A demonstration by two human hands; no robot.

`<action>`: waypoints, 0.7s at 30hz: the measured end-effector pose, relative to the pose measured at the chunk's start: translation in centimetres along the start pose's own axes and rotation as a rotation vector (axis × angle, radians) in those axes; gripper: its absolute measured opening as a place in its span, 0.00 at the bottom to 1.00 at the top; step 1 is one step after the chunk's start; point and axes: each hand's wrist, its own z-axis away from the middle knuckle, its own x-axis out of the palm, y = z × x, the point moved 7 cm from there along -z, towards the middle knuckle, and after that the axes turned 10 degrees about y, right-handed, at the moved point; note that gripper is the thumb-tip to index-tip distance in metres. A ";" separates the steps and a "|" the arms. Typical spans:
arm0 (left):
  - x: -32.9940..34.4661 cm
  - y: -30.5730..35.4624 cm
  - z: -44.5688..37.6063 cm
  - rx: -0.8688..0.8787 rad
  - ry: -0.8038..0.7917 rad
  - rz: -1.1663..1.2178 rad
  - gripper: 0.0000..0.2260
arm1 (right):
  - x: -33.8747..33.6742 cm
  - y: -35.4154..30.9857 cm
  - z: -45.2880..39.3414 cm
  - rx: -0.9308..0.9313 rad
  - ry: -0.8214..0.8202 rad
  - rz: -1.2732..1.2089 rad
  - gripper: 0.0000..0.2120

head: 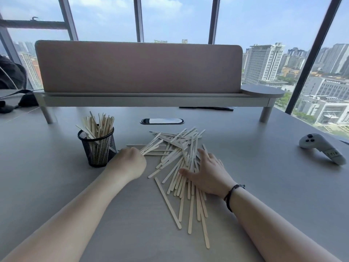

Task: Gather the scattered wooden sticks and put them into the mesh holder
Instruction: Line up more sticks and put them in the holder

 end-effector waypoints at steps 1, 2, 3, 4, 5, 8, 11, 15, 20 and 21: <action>0.3 -0.4 -0.2 -0.050 -0.032 0.105 0.12 | 0.0 0.0 0.0 -0.001 0.003 0.004 0.46; 0.6 -0.6 -0.2 -0.107 -0.075 0.268 0.13 | 0.0 0.0 0.0 0.000 0.006 0.009 0.47; 0.9 -0.5 0.0 -0.164 -0.123 0.481 0.13 | 0.0 0.0 0.0 0.003 0.008 0.011 0.47; 0.9 -0.2 0.2 -0.216 -0.163 0.691 0.13 | 0.1 0.0 -0.1 0.009 0.008 0.011 0.47; 0.7 0.2 0.4 -0.243 -0.179 0.861 0.14 | 0.1 0.1 -0.1 0.018 0.012 0.015 0.48; -0.8 1.1 0.7 -0.199 -0.099 1.130 0.19 | -0.6 -0.3 -0.1 0.028 0.111 0.142 0.47; -1.8 1.6 0.7 -0.104 -0.046 1.280 0.24 | -1.2 -1.4 -0.5 0.042 0.212 0.289 0.48; -1.1 1.8 1.2 0.007 -0.069 1.243 0.25 | 0.4 -2.1 -1.2 0.111 0.104 0.327 0.55; -1.9 1.3 1.2 0.090 0.150 1.102 0.29 | 1.0 -2.1 -3.0 0.133 0.009 0.251 0.33; -2.0 1.2 1.2 0.082 0.179 1.103 0.29 | 1.0 -2.4 -3.4 0.105 -0.009 0.237 0.23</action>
